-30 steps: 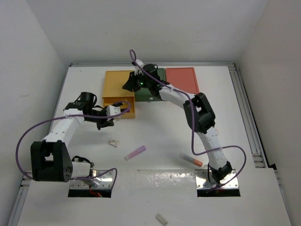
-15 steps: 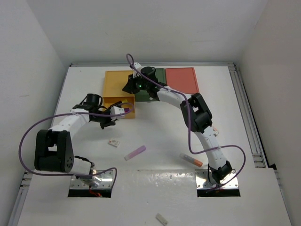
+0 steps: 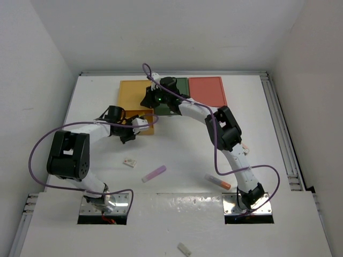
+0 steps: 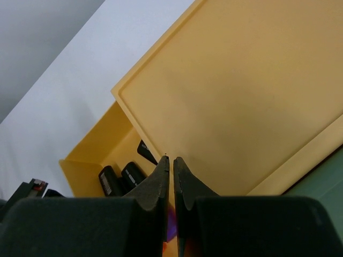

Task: Sort the stationery into containers
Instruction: Close the drawer in the storage box.

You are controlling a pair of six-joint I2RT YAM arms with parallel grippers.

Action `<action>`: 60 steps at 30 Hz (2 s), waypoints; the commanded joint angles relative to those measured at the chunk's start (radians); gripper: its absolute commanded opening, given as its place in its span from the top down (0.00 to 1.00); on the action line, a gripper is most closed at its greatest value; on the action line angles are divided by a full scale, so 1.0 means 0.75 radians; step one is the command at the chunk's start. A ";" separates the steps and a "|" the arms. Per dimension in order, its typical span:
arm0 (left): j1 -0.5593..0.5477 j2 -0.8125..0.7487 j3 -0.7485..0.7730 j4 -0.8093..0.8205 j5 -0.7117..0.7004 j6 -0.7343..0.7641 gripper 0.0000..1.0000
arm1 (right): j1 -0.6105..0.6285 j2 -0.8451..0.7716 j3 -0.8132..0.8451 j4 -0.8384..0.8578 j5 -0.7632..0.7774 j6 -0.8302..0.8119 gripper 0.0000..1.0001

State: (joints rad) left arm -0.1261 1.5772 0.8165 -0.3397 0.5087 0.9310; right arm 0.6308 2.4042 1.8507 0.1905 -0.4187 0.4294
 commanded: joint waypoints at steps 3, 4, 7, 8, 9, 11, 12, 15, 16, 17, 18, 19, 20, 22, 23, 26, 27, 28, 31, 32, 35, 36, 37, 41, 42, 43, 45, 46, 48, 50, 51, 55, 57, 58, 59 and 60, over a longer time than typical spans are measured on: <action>-0.012 0.045 0.069 0.128 -0.050 -0.096 0.96 | 0.006 0.022 0.001 0.016 -0.008 -0.030 0.95; -0.014 0.049 0.071 0.130 -0.050 -0.102 0.96 | 0.004 0.022 0.001 0.010 -0.010 -0.030 0.95; -0.018 0.073 0.095 0.150 -0.075 -0.106 0.97 | 0.002 0.018 -0.007 0.010 -0.014 -0.028 0.95; -0.018 0.083 0.106 0.158 -0.089 -0.114 0.96 | 0.002 0.016 -0.011 0.012 -0.016 -0.026 0.95; -0.016 0.088 0.110 0.171 -0.089 -0.112 0.96 | 0.000 0.018 -0.011 0.012 -0.019 -0.026 0.95; -0.016 0.094 0.114 0.189 -0.095 -0.110 0.97 | 0.002 0.022 -0.011 0.012 -0.025 -0.022 0.96; -0.016 0.096 0.122 0.201 -0.093 -0.112 0.96 | 0.000 0.022 -0.013 0.010 -0.027 -0.022 0.96; -0.016 0.112 0.151 0.212 -0.095 -0.114 0.96 | -0.002 0.024 -0.011 0.008 -0.043 -0.016 0.96; -0.018 0.120 0.157 0.216 -0.097 -0.114 0.96 | -0.002 0.026 -0.011 0.006 -0.047 -0.016 0.97; -0.018 0.122 0.161 0.224 -0.099 -0.114 0.96 | 0.002 0.030 -0.011 0.006 -0.047 -0.016 0.97; -0.016 0.126 0.165 0.230 -0.097 -0.106 0.96 | -0.002 0.030 -0.011 0.004 -0.049 -0.012 0.97; -0.016 0.128 0.167 0.234 -0.093 -0.102 0.96 | -0.002 0.030 -0.009 0.006 -0.049 -0.012 0.97; -0.014 0.131 0.167 0.242 -0.091 -0.098 0.97 | -0.002 0.034 -0.007 0.002 -0.051 -0.012 0.97; -0.018 0.135 0.169 0.252 -0.089 -0.088 0.97 | 0.000 0.038 -0.005 -0.007 -0.057 -0.010 0.98; -0.016 0.135 0.169 0.257 -0.089 -0.090 0.97 | 0.000 0.040 -0.003 -0.013 -0.057 -0.012 0.98; -0.010 0.133 0.171 0.242 -0.073 -0.065 0.96 | -0.004 0.048 0.011 -0.035 -0.059 -0.016 0.99; -0.008 0.116 0.167 0.240 -0.051 -0.057 0.97 | -0.002 0.046 0.007 -0.033 -0.064 -0.014 0.99; 0.004 0.106 0.153 0.230 -0.032 -0.047 0.96 | -0.009 0.040 -0.001 -0.027 -0.076 -0.006 0.99; 0.043 0.035 0.098 0.214 0.064 0.006 0.96 | -0.027 -0.009 -0.046 0.044 -0.088 0.061 0.99; 0.053 0.014 0.083 0.206 0.088 0.035 0.96 | -0.035 -0.033 -0.050 0.065 -0.102 0.086 0.99; 0.084 -0.090 0.040 0.163 0.187 0.084 0.95 | -0.066 -0.082 -0.044 0.138 -0.151 0.211 1.00; 0.092 -0.109 0.032 0.138 0.199 0.088 0.96 | -0.080 -0.095 -0.038 0.151 -0.164 0.262 1.00; 0.099 -0.127 0.028 0.132 0.209 0.090 0.95 | -0.088 -0.107 -0.034 0.173 -0.174 0.280 1.00; 0.119 -0.217 -0.005 0.111 0.254 0.082 0.95 | -0.092 -0.172 -0.028 0.210 -0.205 0.305 1.00; 0.123 -0.227 -0.009 0.107 0.254 0.078 0.95 | -0.090 -0.174 -0.022 0.212 -0.201 0.287 0.99; 0.125 -0.238 -0.013 0.107 0.258 0.066 0.95 | -0.090 -0.170 -0.011 0.214 -0.186 0.274 0.97; 0.125 -0.252 -0.019 0.103 0.256 0.053 0.95 | -0.082 -0.144 0.015 0.192 -0.121 0.207 0.96; 0.125 -0.256 -0.019 0.107 0.254 0.031 0.94 | -0.080 -0.132 0.028 0.184 -0.105 0.180 0.96; 0.129 -0.270 -0.019 0.107 0.256 0.008 0.92 | -0.068 -0.091 0.058 0.153 -0.046 0.113 0.96; 0.133 -0.285 -0.019 0.113 0.259 -0.030 0.89 | -0.060 -0.064 0.077 0.145 -0.023 0.060 0.97; 0.135 -0.289 -0.019 0.113 0.261 -0.053 0.87 | -0.058 -0.036 0.079 0.131 0.000 0.043 0.97; 0.148 -0.307 -0.017 0.120 0.275 -0.106 0.81 | -0.035 0.018 0.107 0.102 0.045 -0.047 0.97; 0.150 -0.311 -0.019 0.115 0.277 -0.112 0.81 | -0.035 0.040 0.122 0.090 0.051 -0.055 0.97; 0.150 -0.317 -0.021 0.113 0.277 -0.110 0.80 | -0.031 0.063 0.136 0.086 0.051 -0.063 0.97; 0.152 -0.319 -0.023 0.113 0.277 -0.112 0.81 | -0.035 0.075 0.146 0.075 0.053 -0.067 0.97; 0.152 -0.328 -0.025 0.111 0.277 -0.118 0.80 | -0.033 0.085 0.154 0.063 0.061 -0.069 0.97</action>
State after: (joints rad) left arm -0.0242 1.3716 0.8062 -0.2600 0.6693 0.8677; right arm 0.6029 2.4443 1.9141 0.2455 -0.4007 0.4263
